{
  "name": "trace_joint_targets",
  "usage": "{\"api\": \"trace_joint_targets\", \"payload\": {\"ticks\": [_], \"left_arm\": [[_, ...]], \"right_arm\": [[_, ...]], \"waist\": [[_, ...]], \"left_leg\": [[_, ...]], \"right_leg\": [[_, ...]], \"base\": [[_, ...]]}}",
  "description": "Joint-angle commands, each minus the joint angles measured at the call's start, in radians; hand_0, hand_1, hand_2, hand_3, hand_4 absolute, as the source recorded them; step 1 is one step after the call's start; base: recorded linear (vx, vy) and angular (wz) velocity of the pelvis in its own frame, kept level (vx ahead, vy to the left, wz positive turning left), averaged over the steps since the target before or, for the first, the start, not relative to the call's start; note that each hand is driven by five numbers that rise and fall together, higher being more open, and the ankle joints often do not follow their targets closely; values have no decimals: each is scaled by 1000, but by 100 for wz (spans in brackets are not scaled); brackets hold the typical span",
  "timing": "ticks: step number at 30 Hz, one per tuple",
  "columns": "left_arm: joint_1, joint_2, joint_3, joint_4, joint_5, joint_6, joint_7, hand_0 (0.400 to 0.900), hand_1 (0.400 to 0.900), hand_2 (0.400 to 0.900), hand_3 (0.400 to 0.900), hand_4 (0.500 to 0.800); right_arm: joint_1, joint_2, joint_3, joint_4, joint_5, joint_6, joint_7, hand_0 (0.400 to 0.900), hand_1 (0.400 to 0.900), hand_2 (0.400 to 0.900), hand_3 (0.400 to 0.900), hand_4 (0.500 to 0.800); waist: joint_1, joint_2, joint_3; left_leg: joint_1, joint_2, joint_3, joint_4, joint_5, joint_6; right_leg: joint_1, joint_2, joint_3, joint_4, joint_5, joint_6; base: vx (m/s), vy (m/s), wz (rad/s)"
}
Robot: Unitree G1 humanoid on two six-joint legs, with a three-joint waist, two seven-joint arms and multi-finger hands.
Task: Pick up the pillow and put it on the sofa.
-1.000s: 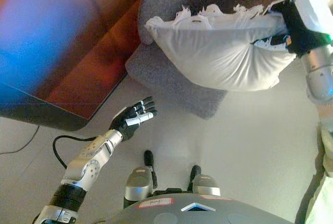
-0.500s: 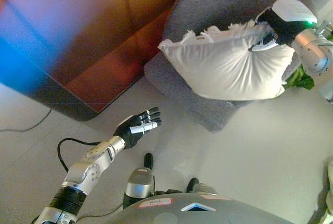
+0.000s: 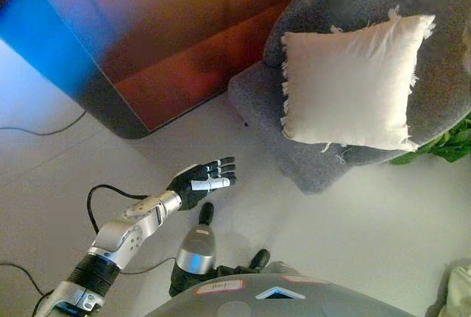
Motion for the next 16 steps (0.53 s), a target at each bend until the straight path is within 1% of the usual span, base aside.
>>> {"api": "trace_joint_targets", "payload": {"ticks": [1, 4, 6, 9, 10, 12, 14, 15, 16], "left_arm": [[-58, 16, -36, -89, -66, -71, -54, 900, 900, 900, 900, 800], [-45, 23, -36, -100, -71, -72, -50, 900, 900, 900, 900, 800], [-41, 28, -39, -101, -71, -82, -48, 900, 900, 900, 900, 800], [-38, 27, -31, -107, -72, -100, -43, 900, 900, 900, 900, 800], [-35, 23, -27, -108, -74, -102, -37, 900, 900, 900, 900, 800], [-26, 9, -9, -102, -68, -110, -26, 900, 900, 900, 900, 800], [-23, 1, 1, -100, -60, -116, -25, 900, 900, 900, 900, 800], [-21, -5, 6, -100, -53, -136, -15, 900, 900, 900, 900, 800], [-22, -11, 11, -98, -61, -147, -5, 900, 900, 900, 900, 800]], "right_arm": [[-170, -68, 88, 10, -57, 61, -129, 900, 900, 900, 900, 800], [-170, -79, 91, 4, -55, 74, -143, 900, 900, 900, 900, 800], [-174, -78, 98, -9, -41, 77, -158, 900, 900, 900, 900, 800], [-155, -75, 74, -37, 36, 63, -193, 900, 900, 900, 900, 800], [-139, -74, 56, -49, 62, 53, -198, 900, 900, 900, 900, 800], [-68, -69, -20, -90, 113, 10, -188, 900, 900, 900, 900, 800], [6, -61, -82, -142, 126, 1, -169, 900, 900, 900, 900, 800], [61, -50, -127, -181, 173, -21, -169, 900, 900, 900, 900, 800], [102, -40, -161, -216, 182, -22, -164, 900, 900, 900, 900, 800]], "waist": [[34, 6, -46], [35, 7, -49], [35, 7, -52], [34, 9, -57], [31, 10, -61], [22, 11, -76], [11, 13, -87], [1, 16, -91], [-10, 17, -96]], "left_leg": [[41, 56, 35, 74, -174, -15], [46, 57, 33, 75, -177, -14], [50, 58, 33, 74, -178, -15], [53, 59, 35, 71, -177, -16], [58, 59, 37, 69, -177, -16], [74, 59, 45, 64, -179, -17], [88, 60, 51, 57, -180, -17], [99, 62, 58, 53, -181, -17], [103, 61, 62, 48, -177, -15]], "right_leg": [[-84, -22, 6, 10, 93, 31], [-77, -22, 8, 9, 91, 33], [-75, -22, 10, 8, 90, 35], [-68, -20, 13, 5, 87, 33], [-65, -20, 15, 4, 86, 34], [-59, -21, 17, 4, 84, 36], [-55, -23, 24, 4, 82, 36], [-53, -24, 29, 6, 81, 35], [-56, -26, 33, 7, 82, 35]], "base": [[20, -24, 4], [46, -19, 4], [18, -8, 1], [-2, 7, -1], [11, 35, -6], [48, 57, -9], [45, 62, -14], [16, 71, -20], [2, 53, -15]]}}
